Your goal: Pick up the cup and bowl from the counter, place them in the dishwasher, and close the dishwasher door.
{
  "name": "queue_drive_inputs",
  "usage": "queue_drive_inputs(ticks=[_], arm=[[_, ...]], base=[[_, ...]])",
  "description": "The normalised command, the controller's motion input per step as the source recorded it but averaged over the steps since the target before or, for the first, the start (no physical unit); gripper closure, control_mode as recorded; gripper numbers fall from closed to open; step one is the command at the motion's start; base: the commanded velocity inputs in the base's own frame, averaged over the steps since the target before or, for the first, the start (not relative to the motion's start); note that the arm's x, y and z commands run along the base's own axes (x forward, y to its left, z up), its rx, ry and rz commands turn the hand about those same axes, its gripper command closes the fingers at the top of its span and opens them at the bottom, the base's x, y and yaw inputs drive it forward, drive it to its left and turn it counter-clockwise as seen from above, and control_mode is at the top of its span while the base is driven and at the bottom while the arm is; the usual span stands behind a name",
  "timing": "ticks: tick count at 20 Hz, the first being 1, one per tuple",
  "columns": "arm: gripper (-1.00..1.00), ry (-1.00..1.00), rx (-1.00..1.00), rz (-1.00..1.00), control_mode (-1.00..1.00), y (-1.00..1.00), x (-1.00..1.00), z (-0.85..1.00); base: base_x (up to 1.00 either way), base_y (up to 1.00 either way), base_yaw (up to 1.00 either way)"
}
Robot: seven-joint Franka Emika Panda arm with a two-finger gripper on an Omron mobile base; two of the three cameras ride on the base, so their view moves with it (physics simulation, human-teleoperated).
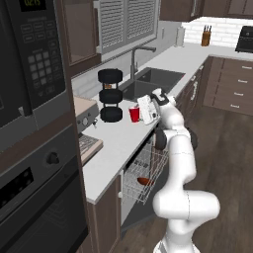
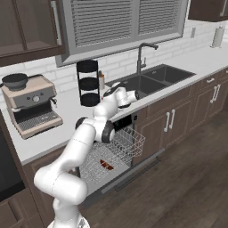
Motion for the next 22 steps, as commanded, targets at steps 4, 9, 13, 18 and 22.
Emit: queue_drive_inputs(ticks=[4, 9, 13, 18, 22], arm=[[1.0, 0.01, -0.01, 0.0, -1.0, 0.0, -0.08, -0.12], [1.0, -0.07, 0.0, 0.0, -1.0, 0.0, -0.71, 0.04], [1.0, -0.14, 0.01, 0.0, -1.0, -0.04, -1.0, 0.03], [1.0, -0.14, 0.11, 0.0, -1.0, -0.19, -1.0, 0.03], [1.0, -0.13, 0.17, 0.0, -1.0, -0.33, -1.0, -0.07]], base=[[0.0, 0.0, 0.0], [0.0, 0.0, 0.0], [0.0, 0.0, 0.0], [0.0, 0.0, 0.0], [0.0, 0.0, 0.0]])
